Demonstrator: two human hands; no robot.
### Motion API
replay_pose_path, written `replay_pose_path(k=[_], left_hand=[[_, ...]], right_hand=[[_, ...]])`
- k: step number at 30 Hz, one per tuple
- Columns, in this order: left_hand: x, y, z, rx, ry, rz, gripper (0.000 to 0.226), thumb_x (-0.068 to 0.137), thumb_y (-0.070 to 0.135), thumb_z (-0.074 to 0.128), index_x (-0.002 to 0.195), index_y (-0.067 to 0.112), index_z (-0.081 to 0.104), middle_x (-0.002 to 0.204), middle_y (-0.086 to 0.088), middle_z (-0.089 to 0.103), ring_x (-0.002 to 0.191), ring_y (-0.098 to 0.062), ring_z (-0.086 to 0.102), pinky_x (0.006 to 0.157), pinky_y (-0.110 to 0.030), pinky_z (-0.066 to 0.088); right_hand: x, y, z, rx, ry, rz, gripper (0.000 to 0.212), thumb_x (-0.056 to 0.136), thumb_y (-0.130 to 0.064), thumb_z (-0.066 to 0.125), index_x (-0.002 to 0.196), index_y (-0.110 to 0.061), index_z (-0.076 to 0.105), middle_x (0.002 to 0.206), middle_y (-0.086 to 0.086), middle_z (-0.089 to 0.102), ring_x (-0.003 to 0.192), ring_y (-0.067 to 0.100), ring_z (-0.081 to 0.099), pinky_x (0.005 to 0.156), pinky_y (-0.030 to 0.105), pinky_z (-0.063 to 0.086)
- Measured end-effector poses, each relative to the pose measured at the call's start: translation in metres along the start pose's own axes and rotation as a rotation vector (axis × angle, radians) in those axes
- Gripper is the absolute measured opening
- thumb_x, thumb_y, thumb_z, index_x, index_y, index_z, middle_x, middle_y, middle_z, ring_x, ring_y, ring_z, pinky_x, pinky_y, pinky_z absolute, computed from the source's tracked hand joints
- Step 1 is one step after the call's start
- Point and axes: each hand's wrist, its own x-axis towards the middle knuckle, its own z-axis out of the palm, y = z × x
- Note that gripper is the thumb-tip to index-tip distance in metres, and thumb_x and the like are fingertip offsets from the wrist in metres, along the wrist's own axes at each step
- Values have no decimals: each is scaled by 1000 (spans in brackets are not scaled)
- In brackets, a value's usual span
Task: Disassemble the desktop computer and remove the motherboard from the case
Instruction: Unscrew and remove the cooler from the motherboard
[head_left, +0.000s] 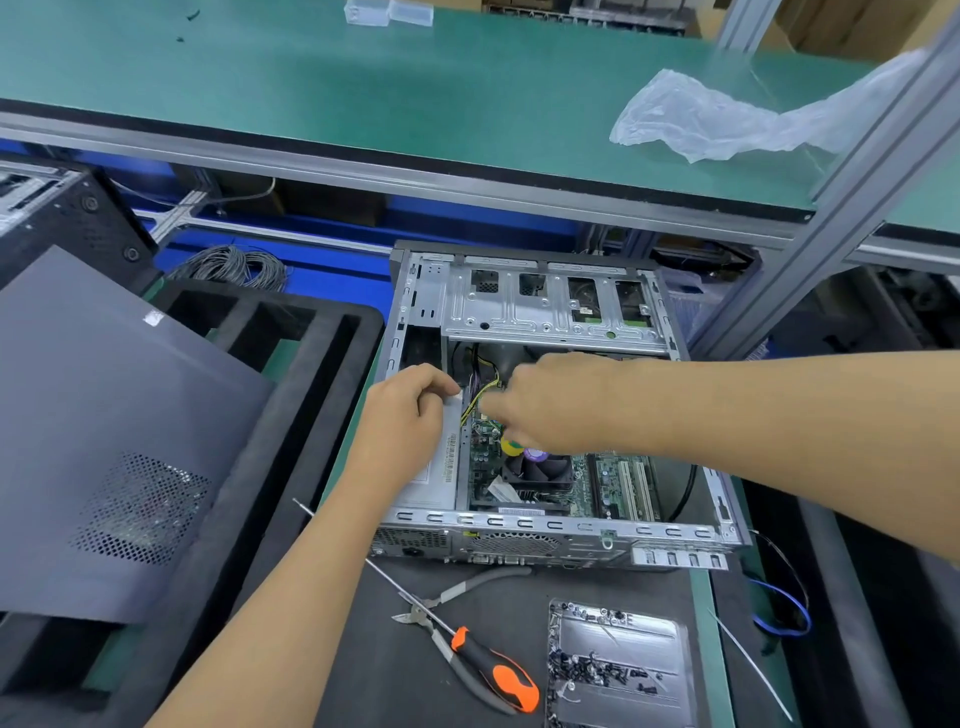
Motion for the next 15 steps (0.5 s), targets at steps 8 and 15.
replay_pose_path(k=[8,15], left_hand=[[-1,1,-1,15,-5,0,36,83,-9,43,84,15,70,79,11,67,73,3,58,60,-5,39],[-1,0,-1,2,-5,2,36,84,-10,42,86,13,70,84,8,69,73,4,59,60,-6,42]], right_hand=[[7,-15,1,339,122,22,51,88,-62,55,114,-18,53,88,4,46,82,25,52,63,34,43],[18,-9,-6,459,83,324,48,88,-57,55,67,-16,40,72,2,40,58,18,45,49,28,35]])
